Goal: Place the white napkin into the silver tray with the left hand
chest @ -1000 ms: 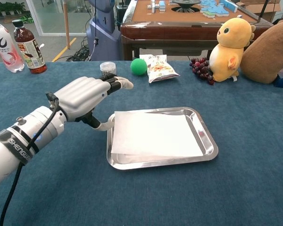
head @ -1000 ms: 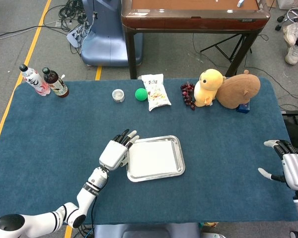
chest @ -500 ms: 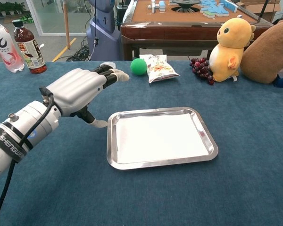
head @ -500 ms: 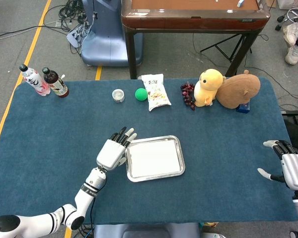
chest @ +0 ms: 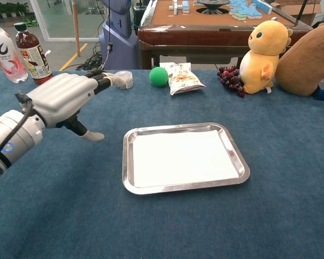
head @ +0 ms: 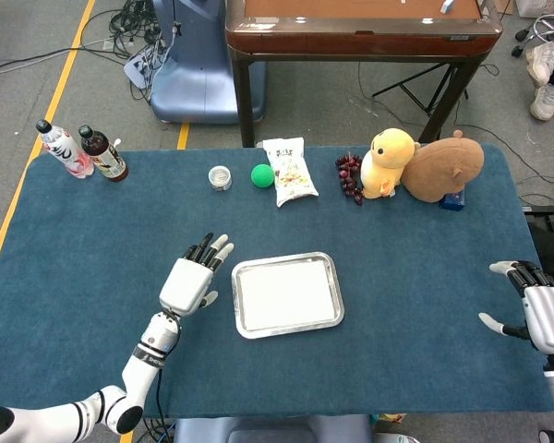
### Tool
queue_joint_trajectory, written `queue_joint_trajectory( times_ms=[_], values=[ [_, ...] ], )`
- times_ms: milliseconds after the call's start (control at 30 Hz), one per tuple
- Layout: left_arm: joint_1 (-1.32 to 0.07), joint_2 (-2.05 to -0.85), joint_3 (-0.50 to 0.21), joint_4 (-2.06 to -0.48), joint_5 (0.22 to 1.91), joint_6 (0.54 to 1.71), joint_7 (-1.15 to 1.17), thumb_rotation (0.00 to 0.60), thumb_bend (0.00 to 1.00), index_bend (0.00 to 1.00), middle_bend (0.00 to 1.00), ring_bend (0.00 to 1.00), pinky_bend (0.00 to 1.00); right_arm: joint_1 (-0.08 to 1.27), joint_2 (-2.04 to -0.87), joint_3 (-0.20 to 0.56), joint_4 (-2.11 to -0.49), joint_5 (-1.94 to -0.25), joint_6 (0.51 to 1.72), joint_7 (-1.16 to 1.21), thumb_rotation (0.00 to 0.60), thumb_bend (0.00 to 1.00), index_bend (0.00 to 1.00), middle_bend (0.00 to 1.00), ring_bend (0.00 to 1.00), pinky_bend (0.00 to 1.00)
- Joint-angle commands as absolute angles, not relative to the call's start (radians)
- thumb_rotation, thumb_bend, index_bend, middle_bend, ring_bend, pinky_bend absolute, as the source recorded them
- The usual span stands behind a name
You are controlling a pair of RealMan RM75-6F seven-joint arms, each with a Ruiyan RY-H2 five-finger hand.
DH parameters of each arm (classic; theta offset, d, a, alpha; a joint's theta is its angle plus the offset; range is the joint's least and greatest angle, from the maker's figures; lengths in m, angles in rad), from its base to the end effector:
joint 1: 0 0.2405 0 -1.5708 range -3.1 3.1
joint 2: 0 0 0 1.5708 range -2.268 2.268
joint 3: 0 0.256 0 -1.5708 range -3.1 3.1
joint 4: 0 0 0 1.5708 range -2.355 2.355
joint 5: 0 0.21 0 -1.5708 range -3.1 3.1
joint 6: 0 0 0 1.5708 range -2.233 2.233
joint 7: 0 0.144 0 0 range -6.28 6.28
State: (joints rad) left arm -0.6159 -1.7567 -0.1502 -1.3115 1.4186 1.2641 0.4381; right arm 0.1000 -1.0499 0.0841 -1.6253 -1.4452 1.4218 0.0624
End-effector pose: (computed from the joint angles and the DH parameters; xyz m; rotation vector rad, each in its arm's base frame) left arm -0.1427 0.3093 -0.0355 -1.7508 -0.6048 -1.0890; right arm -0.3180 -0.1930 0.1803 1.3520 -0.9422 0.8878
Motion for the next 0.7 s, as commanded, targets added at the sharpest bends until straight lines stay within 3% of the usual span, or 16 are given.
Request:
queue_joint_trajectory(
  times_ms=[33,433,700],
  values=[
    [-0.568,-1.685,-0.146,-1.392,1.389,1.286,0.405,0.600,0.14,0.15,0.12,0.06,0.25,0.100,-1.052,0.085,-1.625,-1.444,1.423,0.060,0.600,0.05,0.28,0.28,0.18,0.29],
    [-0.402,-1.409,-0.095,-1.665,1.330,1.385,0.390,0.600,0.14,0.15,0.12,0.07,0.25,0.107,-1.069,0.077,-1.630,-1.448,1.410,0.009,0.600,0.05,0.27,0.28,0.18,0.29],
    [-0.277,-1.318,-0.028,-1.738,1.350,1.507,0.416,0.600,0.14,0.15,0.12,0.07,0.25,0.109,-1.082,0.068,-1.635,-1.459,1.410,-0.027,0.600,0.05,0.28,0.28,0.18,0.29]
  ],
)
